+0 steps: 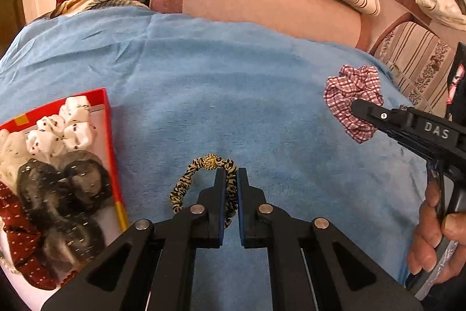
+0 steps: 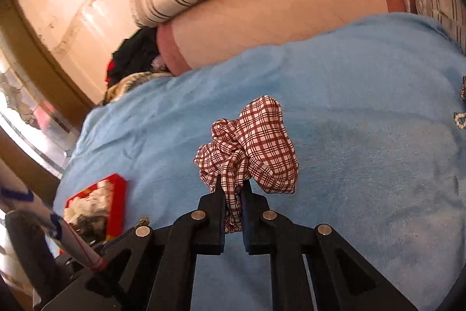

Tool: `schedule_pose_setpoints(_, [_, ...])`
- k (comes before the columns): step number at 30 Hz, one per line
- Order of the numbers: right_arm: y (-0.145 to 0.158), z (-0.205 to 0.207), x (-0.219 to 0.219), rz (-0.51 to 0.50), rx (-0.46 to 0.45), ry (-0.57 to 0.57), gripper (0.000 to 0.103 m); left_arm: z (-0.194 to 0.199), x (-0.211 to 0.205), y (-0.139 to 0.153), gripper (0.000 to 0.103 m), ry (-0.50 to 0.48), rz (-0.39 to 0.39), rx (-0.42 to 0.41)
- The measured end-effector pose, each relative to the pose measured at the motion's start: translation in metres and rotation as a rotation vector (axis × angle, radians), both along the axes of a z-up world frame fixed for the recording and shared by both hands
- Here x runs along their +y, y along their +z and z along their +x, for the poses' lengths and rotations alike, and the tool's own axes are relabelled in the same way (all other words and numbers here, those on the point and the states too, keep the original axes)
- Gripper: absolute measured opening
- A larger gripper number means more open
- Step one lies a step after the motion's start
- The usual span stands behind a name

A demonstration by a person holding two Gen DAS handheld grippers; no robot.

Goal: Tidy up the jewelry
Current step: 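Carry the leopard bracelet and gingham scrunchie over the box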

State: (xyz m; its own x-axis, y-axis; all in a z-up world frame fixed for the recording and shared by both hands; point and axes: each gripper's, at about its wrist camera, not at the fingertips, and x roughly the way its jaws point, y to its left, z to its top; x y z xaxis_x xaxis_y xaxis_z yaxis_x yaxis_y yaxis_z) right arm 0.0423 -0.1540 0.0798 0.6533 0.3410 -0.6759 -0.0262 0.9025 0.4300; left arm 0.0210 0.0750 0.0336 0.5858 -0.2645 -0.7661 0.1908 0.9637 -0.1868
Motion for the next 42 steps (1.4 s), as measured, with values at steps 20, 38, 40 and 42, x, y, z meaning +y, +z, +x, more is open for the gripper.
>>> schedule_pose_setpoints(20, [0.020,-0.021,0.043,-0.082,-0.079,0.114,0.009,-0.021,0.003,0.031,0.007,-0.034,0.017,-0.151])
schedule_pose_setpoints(38, [0.022,-0.031,0.062,-0.139,-0.087,0.154,0.009,-0.030,0.014,0.044,0.007,0.001,0.026,-0.200])
schedule_pose_setpoints(40, [0.023,-0.031,0.064,-0.144,-0.089,0.157,0.009,-0.031,0.016,0.044,0.007,0.008,0.028,-0.205])
schedule_pose_setpoints(42, [0.023,-0.032,0.065,-0.148,-0.090,0.159,0.009,-0.032,0.017,0.045,0.007,0.011,0.032,-0.209])
